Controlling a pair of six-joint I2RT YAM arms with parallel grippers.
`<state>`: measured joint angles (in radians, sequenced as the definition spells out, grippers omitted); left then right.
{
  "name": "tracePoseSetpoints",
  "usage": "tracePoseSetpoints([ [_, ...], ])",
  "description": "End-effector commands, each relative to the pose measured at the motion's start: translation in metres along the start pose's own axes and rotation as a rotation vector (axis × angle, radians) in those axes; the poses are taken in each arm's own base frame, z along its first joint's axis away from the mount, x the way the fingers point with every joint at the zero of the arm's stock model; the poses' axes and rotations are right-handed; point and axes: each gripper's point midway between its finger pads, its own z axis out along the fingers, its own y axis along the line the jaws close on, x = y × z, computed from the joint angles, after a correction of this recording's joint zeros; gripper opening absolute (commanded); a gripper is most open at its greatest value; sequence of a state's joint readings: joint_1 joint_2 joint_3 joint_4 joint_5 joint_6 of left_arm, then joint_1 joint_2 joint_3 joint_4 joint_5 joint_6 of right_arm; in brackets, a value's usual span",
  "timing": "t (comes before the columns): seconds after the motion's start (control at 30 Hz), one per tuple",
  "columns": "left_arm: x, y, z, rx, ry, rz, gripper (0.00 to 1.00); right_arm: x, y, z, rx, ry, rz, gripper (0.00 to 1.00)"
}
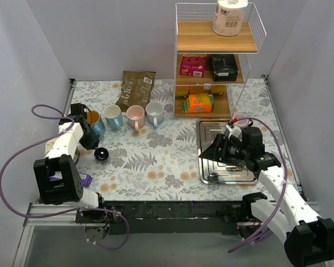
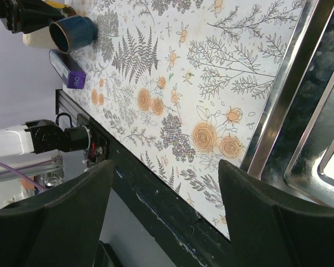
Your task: Turn the mug right side up
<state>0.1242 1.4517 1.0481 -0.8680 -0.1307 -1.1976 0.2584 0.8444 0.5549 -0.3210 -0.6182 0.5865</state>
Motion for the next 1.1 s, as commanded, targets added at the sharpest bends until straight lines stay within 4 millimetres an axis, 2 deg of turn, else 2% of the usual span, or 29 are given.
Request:
tracePoseSetpoints([
  [0.0,-0.003,0.015,0.0,0.005,-0.001,-0.025,0.03,0.001,0.004,0.001,-0.036,0.014,-0.031,0.82],
  [0.13,-0.003,0.016,0.008,0.01,0.012,-0.042,0.21,-0.002,0.006,0.001,-0.036,0.013,-0.035,0.82],
  [0.3,-0.009,0.019,0.014,-0.017,0.005,-0.059,0.36,-0.002,0.007,0.0,-0.035,0.012,-0.035,0.82],
  [0.4,-0.015,0.018,0.013,-0.013,-0.01,-0.057,0.4,-0.002,0.004,0.0,-0.018,0.01,-0.022,0.82],
  [0.6,-0.033,0.017,-0.006,0.0,-0.093,-0.061,0.5,-0.004,-0.003,0.002,0.032,0.011,0.006,0.84],
  [0.87,-0.046,0.009,-0.019,0.033,-0.13,-0.066,0.56,-0.017,-0.006,-0.003,0.103,-0.02,0.003,0.86],
  [0.97,-0.054,0.007,-0.032,0.049,-0.16,-0.066,0.58,-0.029,-0.005,-0.007,0.137,-0.054,-0.021,0.86],
  [1.07,-0.06,-0.006,-0.059,0.135,-0.194,-0.055,0.61,-0.045,-0.008,-0.014,0.208,-0.097,-0.049,0.86],
])
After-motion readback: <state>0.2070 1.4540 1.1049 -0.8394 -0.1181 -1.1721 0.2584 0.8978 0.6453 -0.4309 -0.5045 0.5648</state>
